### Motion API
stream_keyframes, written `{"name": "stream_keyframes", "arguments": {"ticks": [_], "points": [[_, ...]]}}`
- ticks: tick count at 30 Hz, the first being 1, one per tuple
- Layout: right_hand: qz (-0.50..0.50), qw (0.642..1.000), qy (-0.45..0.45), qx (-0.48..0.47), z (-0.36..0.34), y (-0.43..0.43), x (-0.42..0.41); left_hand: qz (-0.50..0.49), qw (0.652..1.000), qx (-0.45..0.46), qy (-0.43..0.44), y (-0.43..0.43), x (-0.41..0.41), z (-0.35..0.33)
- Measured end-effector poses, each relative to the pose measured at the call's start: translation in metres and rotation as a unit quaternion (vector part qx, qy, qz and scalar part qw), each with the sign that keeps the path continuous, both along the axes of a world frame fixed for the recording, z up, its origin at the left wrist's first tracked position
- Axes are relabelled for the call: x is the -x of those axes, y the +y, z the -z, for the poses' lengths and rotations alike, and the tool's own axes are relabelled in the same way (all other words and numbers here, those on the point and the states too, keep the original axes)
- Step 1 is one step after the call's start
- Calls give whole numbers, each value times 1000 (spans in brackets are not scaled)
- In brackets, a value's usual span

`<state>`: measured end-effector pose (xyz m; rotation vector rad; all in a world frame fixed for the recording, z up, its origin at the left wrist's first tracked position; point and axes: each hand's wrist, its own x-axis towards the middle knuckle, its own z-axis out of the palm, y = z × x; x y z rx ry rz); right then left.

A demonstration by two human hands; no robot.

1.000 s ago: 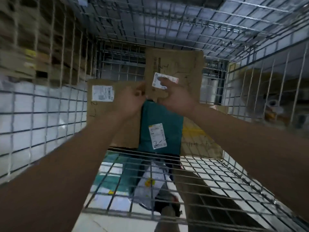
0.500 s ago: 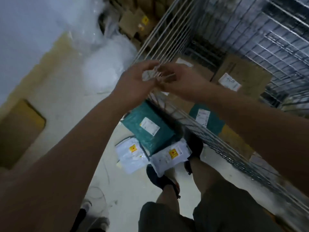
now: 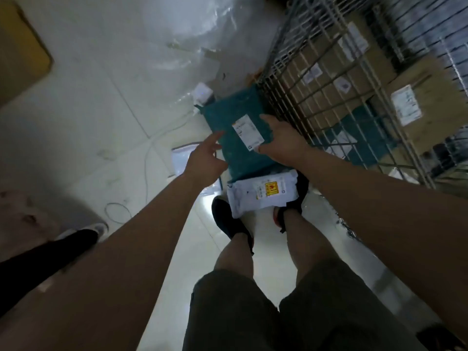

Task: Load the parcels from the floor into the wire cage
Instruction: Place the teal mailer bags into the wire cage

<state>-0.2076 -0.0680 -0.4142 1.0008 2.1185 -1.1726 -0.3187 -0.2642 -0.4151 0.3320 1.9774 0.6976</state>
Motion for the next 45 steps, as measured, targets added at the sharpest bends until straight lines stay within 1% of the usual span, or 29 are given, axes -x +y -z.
{"name": "stream_keyframes", "arguments": {"ticks": [2,6,8,10,11,12,14,17,19,23,26,28,32,35,38,41,45], "points": [[-32,999,-42,-8,50,4,-6,-24,999,33,-17,-8,-10,42],[-92,989,-114,-29,141,21,-11,-40,998,38,-7,-5,-24,131],[-113,986,-115,-42,180,27,-11,-35,999,26,9,3,-30,179],[-139,984,-93,-53,216,29,-12,-13,1000,3,21,14,-36,215],[-149,984,-78,-62,236,31,-14,-15,1000,-16,12,21,-38,230],[-149,984,-66,-66,253,32,-17,-13,999,-27,14,27,-39,246],[-103,992,-49,-56,273,34,-23,-12,999,-33,39,37,-38,271],[-52,998,-14,-44,292,41,-30,-67,997,-35,28,42,-34,303],[-37,999,9,-32,304,44,-32,-78,996,-37,20,45,-35,314],[2,999,50,-15,308,48,-32,-91,994,-38,40,51,-37,317],[29,997,68,-15,297,46,-28,-100,993,-55,40,48,-32,310],[36,996,80,-10,283,44,-21,-102,992,-44,55,46,-25,295],[58,993,103,-12,239,36,-6,-123,986,-64,95,39,-8,248],[47,992,117,-27,196,22,-3,-161,983,-50,76,19,-1,203],[37,985,163,-37,131,8,5,-215,975,-43,28,-8,10,139],[72,972,224,-26,65,0,14,-237,969,-53,45,-29,21,68],[108,955,275,-20,-17,-12,19,-281,952,-105,59,-39,37,-21]]}}
